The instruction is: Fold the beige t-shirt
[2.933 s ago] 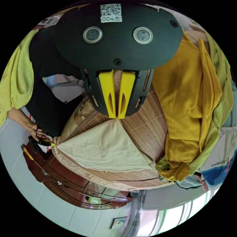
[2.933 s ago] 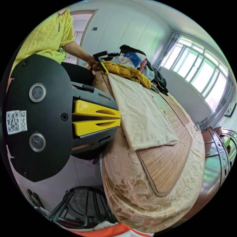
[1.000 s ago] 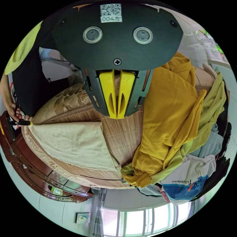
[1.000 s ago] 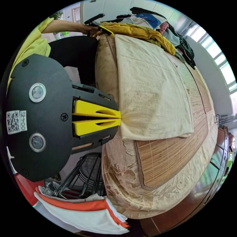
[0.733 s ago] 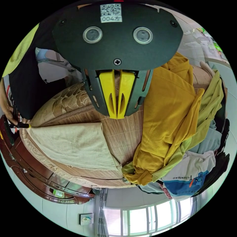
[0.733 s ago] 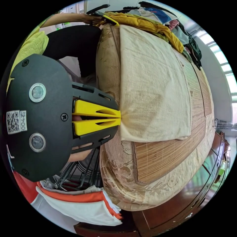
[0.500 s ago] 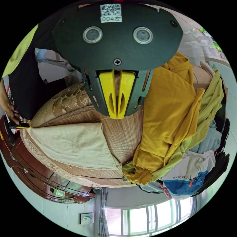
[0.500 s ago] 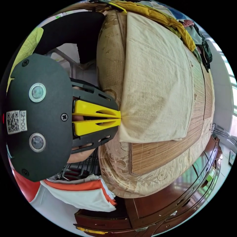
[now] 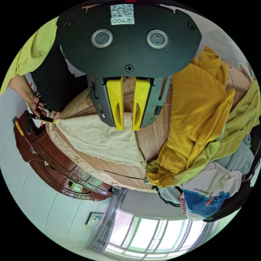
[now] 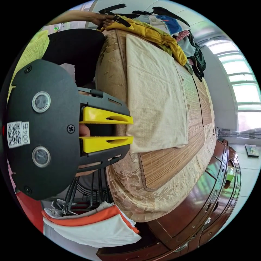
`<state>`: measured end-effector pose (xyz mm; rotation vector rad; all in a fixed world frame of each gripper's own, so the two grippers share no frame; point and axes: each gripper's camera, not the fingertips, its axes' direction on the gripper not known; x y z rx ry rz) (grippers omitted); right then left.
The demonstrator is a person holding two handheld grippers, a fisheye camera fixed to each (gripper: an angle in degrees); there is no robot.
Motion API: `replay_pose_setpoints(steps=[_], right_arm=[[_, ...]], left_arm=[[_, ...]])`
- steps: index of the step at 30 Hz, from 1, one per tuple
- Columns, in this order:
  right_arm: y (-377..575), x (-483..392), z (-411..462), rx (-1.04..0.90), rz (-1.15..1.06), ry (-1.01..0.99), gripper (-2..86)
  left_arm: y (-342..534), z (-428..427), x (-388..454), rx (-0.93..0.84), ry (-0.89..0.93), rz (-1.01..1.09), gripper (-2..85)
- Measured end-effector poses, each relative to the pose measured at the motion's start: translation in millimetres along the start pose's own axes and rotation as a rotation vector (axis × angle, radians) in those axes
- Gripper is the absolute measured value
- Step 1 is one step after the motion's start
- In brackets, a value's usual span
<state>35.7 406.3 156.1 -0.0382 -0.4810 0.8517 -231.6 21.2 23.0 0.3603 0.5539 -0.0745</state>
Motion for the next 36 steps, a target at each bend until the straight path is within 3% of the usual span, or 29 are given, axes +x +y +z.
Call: replay_pose_setpoints(steps=[4,7,12,21,31,36], right_arm=[[-9,11,-5,-0.039,0.001,-0.031,7.8],[-21,22,-1,-0.127,0.013,-0.030,7.9],[-27,41,-28,-0.093,-0.002,-0.098,7.1],[-40,86,-95,0.017,0.021,-0.183,6.3],[-77,159,-164,0.031,0.103,-0.223,6.0],[-88,234,-197,0.068,0.285,-0.346,6.4]], left_arm=[[-7,45,13,-0.181,-0.122,0.079,1.4],[-13,50,-7,-0.217,-0.116,-0.007,1.2],[-13,4,-62,-0.069,0.019,-0.179,2.4],[7,44,-93,-0.127,0.139,-0.242,7.0],[5,57,-102,-0.157,0.061,-0.225,1.6],[19,35,-111,-0.033,0.060,-0.273,1.2]])
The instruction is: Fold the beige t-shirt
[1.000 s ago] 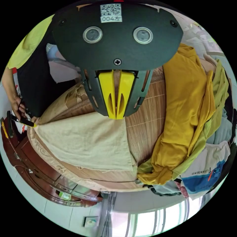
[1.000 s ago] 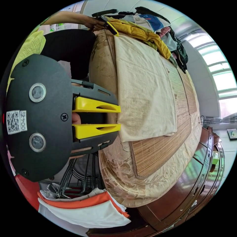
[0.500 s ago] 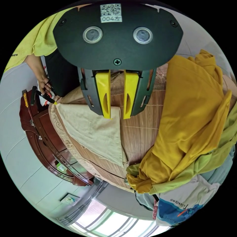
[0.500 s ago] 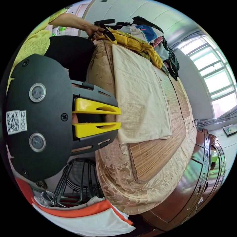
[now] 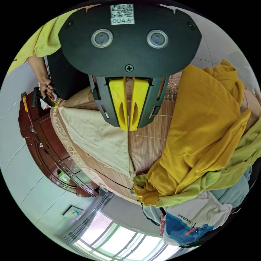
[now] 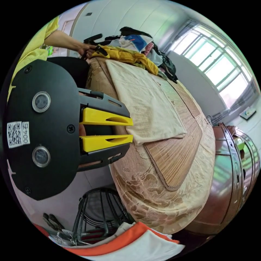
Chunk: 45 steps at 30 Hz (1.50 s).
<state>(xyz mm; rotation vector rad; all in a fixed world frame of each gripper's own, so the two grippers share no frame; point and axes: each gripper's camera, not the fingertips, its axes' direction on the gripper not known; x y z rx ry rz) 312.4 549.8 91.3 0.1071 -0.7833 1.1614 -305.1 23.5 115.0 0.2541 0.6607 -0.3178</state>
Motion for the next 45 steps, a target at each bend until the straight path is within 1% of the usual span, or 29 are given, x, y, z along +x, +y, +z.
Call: replay_pose_setpoints(steps=[3,5,7,8,11,14,18,22,25,28,30,34,36,37,38,41,45], right_arm=[[-21,44,-27,0.017,0.154,-0.127,6.6],[-36,89,-36,-0.006,0.323,-0.274,7.2],[-44,117,-42,-0.009,0.428,-0.385,7.9],[-50,130,-47,-0.007,0.475,-0.445,8.2],[-67,145,-65,0.005,0.513,-0.514,8.5],[-86,148,-84,0.002,0.513,-0.539,8.6],[-108,152,-96,-0.017,0.525,-0.552,8.8],[-136,150,-114,-0.054,0.512,-0.462,4.8],[-144,159,-125,-0.055,0.525,-0.480,3.3],[-151,165,-149,-0.007,0.538,-0.490,1.8],[-157,166,-160,0.007,0.529,-0.517,2.9],[-171,159,-164,-0.022,0.522,-0.569,7.1],[-179,152,-161,-0.043,0.510,-0.576,7.4],[-184,146,-158,-0.059,0.499,-0.570,6.1],[-190,139,-158,-0.076,0.490,-0.510,3.7],[-202,123,-168,-0.072,0.442,-0.410,3.6],[-206,119,-175,-0.054,0.441,-0.455,5.2]], left_arm=[[10,3,10,-0.006,-0.016,0.034,0.8],[14,12,21,-0.021,-0.020,0.068,0.5],[15,20,31,-0.032,-0.037,0.101,0.4],[16,26,37,-0.045,-0.051,0.118,0.3],[18,38,48,-0.052,-0.083,0.143,0.3],[22,46,55,-0.034,-0.097,0.147,0.3],[22,66,55,-0.072,-0.078,0.123,0.2],[22,92,61,-0.140,-0.091,0.112,0.2],[25,110,69,-0.169,-0.107,0.116,0.1],[32,121,77,-0.170,-0.106,0.117,0.1],[39,129,82,-0.166,-0.092,0.107,0.1],[48,143,90,-0.164,-0.073,0.091,0.1],[56,151,99,-0.162,-0.067,0.085,0.1],[58,154,102,-0.162,-0.069,0.085,0.1],[62,158,108,-0.161,-0.073,0.088,0.1],[73,169,124,-0.160,-0.081,0.096,0.1],[90,184,146,-0.159,-0.075,0.096,0.1]])
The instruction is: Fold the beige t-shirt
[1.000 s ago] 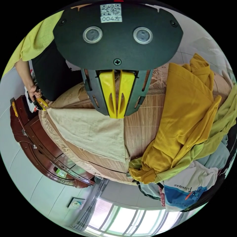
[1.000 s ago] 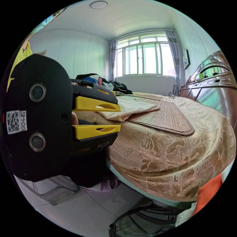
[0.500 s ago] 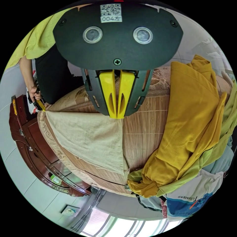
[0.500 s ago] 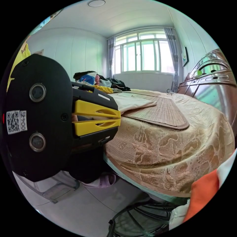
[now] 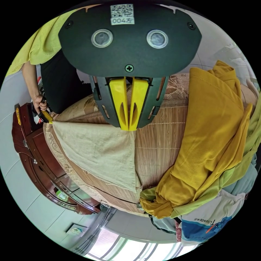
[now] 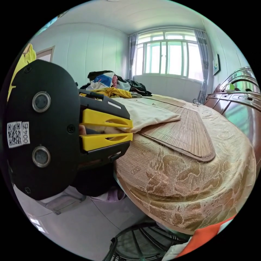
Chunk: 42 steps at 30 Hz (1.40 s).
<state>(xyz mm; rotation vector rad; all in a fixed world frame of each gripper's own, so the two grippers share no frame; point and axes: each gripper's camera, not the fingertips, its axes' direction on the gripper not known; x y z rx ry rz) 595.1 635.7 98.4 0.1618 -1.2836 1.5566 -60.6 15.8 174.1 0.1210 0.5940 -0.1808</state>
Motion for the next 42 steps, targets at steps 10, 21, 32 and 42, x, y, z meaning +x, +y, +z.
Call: replay_pose_setpoints(steps=[10,21,32,42], right_arm=[[-15,-6,11,-0.064,0.047,0.007,6.1],[-26,-39,15,-0.118,-0.020,-0.018,2.5],[-39,-55,30,-0.174,-0.097,-0.079,2.8],[-81,-24,54,-0.221,-0.140,-0.156,10.2]], left_arm=[[39,7,104,0.089,-0.027,0.095,1.6],[96,102,531,0.078,-0.033,0.901,11.0],[154,244,786,0.045,-0.287,1.236,8.5],[113,222,784,0.078,-0.100,0.875,1.8]])
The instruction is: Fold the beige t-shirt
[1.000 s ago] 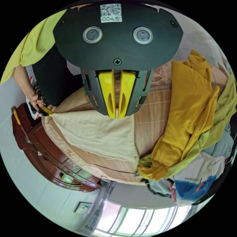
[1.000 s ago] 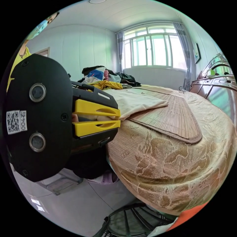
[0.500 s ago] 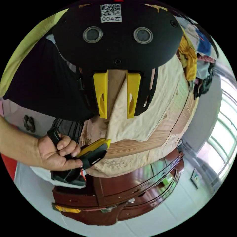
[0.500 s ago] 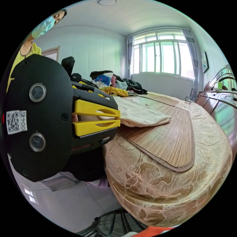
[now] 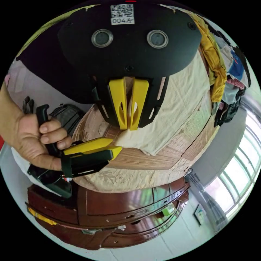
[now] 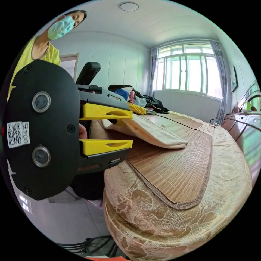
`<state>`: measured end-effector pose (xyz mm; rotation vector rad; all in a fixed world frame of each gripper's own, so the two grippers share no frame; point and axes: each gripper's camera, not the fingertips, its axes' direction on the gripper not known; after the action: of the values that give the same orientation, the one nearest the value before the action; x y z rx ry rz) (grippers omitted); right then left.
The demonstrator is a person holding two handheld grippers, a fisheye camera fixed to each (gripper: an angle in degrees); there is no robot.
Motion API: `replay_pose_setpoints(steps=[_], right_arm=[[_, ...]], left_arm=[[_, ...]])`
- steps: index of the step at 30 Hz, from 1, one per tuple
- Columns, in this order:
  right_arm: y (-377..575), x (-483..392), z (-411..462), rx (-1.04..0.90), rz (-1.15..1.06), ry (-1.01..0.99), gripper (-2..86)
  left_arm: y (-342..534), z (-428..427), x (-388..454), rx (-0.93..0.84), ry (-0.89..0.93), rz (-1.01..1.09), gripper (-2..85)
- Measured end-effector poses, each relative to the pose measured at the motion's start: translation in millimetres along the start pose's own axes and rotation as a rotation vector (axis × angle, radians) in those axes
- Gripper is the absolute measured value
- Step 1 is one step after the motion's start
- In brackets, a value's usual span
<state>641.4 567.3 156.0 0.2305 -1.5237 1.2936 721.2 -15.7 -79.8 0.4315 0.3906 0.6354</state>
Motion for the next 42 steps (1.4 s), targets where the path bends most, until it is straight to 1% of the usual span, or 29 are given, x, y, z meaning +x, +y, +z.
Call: replay_pose_setpoints(steps=[4,7,12,18,21,22,25,28,33,37,39,42], right_arm=[[-43,33,26,-0.040,0.055,-0.089,13.6],[-77,52,55,-0.062,0.084,-0.067,15.6],[-116,84,107,-0.121,0.109,-0.002,15.9],[-128,121,151,-0.128,0.103,0.051,11.8],[-118,140,168,-0.149,0.103,0.081,6.4],[-111,146,170,-0.130,0.105,0.085,4.8],[-96,150,172,-0.079,0.098,0.035,3.6],[-87,134,186,-0.064,0.051,0.072,3.4],[-78,93,231,-0.068,-0.057,0.154,3.3],[-69,60,292,-0.088,-0.129,0.236,3.3],[-65,49,324,-0.097,-0.156,0.263,3.3],[-57,37,381,-0.115,-0.189,0.309,3.2]], left_arm=[[7,-14,-16,0.011,0.057,-0.070,1.6],[15,-23,-22,0.015,0.090,-0.094,1.5],[30,-49,-29,0.028,0.130,-0.098,1.4],[57,-90,-41,0.036,0.186,-0.088,1.4],[73,-111,-52,0.045,0.177,-0.083,1.5],[76,-115,-55,0.048,0.178,-0.084,1.5],[93,-141,-77,0.082,0.174,-0.102,1.5],[113,-171,-114,0.129,0.190,-0.173,1.5],[159,-218,-210,0.191,0.294,-0.363,1.5],[199,-248,-285,0.232,0.348,-0.492,1.4],[233,-266,-338,0.263,0.383,-0.579,1.4],[279,-286,-402,0.299,0.400,-0.654,1.3]])
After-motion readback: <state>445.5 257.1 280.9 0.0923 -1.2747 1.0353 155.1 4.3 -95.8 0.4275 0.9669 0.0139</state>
